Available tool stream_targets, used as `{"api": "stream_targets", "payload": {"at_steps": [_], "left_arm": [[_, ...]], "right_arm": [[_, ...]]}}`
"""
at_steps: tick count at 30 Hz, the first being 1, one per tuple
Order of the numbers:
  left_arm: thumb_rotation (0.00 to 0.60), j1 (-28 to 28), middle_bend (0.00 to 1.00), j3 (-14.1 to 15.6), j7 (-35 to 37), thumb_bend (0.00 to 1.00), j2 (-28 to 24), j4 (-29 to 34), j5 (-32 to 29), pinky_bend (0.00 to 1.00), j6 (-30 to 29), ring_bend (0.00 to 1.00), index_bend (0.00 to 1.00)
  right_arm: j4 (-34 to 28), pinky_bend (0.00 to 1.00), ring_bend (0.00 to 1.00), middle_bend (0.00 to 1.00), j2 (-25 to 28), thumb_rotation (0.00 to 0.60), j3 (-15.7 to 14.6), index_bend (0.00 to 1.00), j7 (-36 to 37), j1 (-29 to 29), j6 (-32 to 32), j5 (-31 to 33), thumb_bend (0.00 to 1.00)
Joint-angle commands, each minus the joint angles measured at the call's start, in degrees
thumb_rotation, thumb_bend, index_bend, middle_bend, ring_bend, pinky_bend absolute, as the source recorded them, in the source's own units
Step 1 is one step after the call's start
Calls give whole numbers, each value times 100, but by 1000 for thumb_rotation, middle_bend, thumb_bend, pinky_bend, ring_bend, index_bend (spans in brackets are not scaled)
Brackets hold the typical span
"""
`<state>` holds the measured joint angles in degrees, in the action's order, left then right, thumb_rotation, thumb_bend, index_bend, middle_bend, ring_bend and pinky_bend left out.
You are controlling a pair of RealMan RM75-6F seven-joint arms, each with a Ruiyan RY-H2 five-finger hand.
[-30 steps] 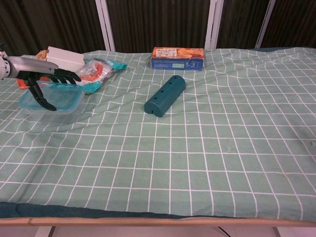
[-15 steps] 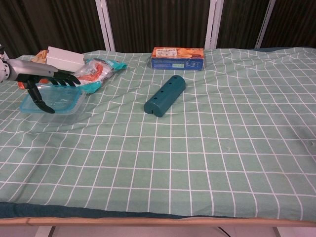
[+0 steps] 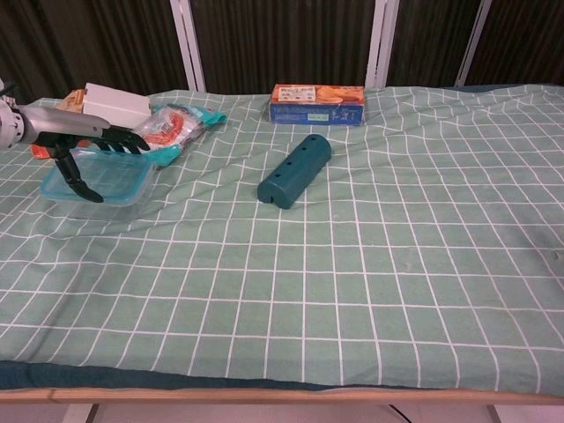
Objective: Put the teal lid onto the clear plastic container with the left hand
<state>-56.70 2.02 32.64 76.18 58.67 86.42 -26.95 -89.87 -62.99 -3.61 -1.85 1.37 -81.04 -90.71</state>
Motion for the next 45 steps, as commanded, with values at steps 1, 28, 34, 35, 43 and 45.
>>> {"api": "stream_targets", "payload": {"at_steps": [1, 28, 34, 35, 43, 45], "left_arm": [[600, -5, 493, -22, -40, 249, 5, 1, -41, 445, 10, 470, 0], [600, -18, 494, -159, -640, 248, -52, 285, -397, 445, 175, 470, 0], [600, -10, 494, -185, -753, 247, -16, 259, -454, 445, 204, 470, 0], [600, -8, 494, -192, -764, 248, -15, 262, -462, 445, 205, 470, 0], [600, 16, 494, -210, -837, 248, 18, 242, -519, 445, 255, 470, 0], [600, 24, 494, -213, -837, 247, 29, 221, -523, 445, 263, 470, 0]], "right_arm": [[-1, 0, 0, 0, 2, 600, 0, 0, 3, 2, 3, 1, 113], [-3, 0, 0, 0, 23, 600, -11, 0, 29, -7, -21, -22, 113], [-1, 0, 0, 0, 21, 600, -9, 0, 26, -6, -18, -18, 113], [-3, 0, 0, 0, 22, 600, -8, 0, 28, -5, -16, -17, 113], [-2, 0, 0, 0, 28, 600, -11, 0, 42, -10, -31, -28, 113], [0, 0, 0, 0, 27, 600, -10, 0, 46, -13, -36, -27, 113]]}}
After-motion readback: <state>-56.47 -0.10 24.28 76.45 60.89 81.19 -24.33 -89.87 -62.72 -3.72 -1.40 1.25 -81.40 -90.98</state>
